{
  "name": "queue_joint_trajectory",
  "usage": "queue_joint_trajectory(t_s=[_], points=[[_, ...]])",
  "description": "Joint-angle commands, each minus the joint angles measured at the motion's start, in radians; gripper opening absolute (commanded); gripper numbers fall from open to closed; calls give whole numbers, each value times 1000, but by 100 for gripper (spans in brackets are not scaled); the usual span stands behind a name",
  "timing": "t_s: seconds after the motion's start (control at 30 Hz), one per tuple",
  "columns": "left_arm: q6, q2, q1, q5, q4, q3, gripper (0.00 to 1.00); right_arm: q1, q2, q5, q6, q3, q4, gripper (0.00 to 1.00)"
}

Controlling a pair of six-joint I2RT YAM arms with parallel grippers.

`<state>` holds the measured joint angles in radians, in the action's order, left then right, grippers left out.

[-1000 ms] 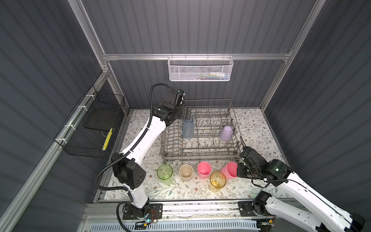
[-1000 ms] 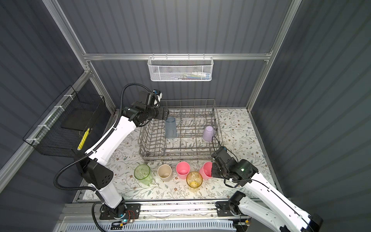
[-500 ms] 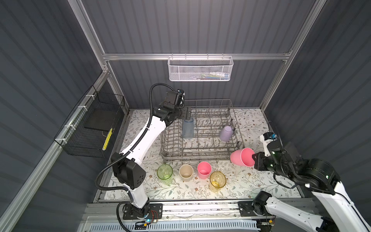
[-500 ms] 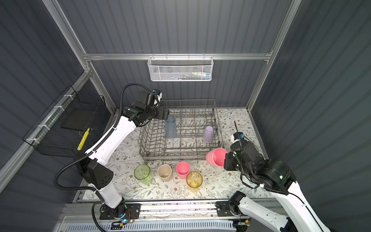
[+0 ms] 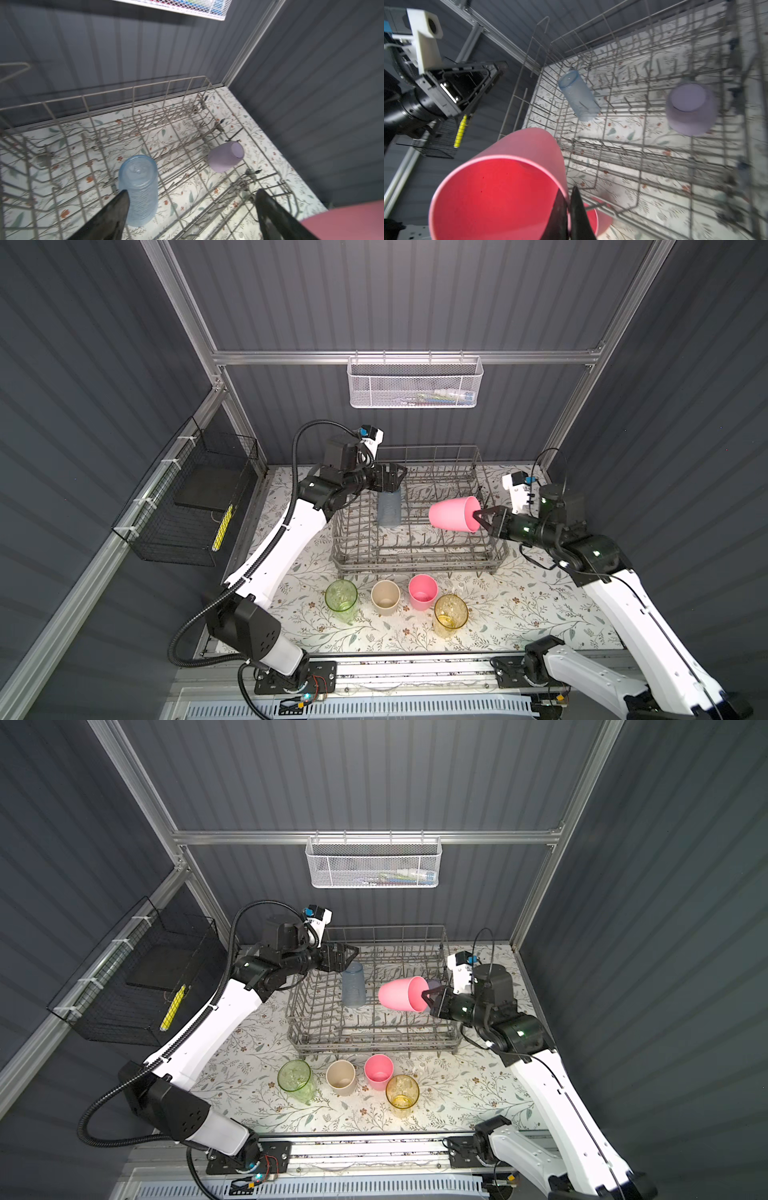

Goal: Load cups into a dish rack
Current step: Pick up the cup from the bottom-center of the table, then place the cup upside down at the dish rack.

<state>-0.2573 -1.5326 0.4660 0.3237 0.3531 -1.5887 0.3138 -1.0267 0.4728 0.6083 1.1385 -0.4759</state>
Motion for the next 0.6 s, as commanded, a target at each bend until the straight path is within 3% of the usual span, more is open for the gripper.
queue_joint_trajectory(t_s=[0.0,0.23,0.4,0.57], points=[[-73,23,-16,247,-181,44,94,-46,-39,253,153,-36,363,0],[-187,26,-24,484,-396,126,96,-105,-191,444,378,-107,712,0],[-268,7,-25,597,-545,166,96,-105,-242,477,416,-108,777,0],[-266,-10,-22,646,-545,167,96,-105,-260,480,433,-108,808,0]])
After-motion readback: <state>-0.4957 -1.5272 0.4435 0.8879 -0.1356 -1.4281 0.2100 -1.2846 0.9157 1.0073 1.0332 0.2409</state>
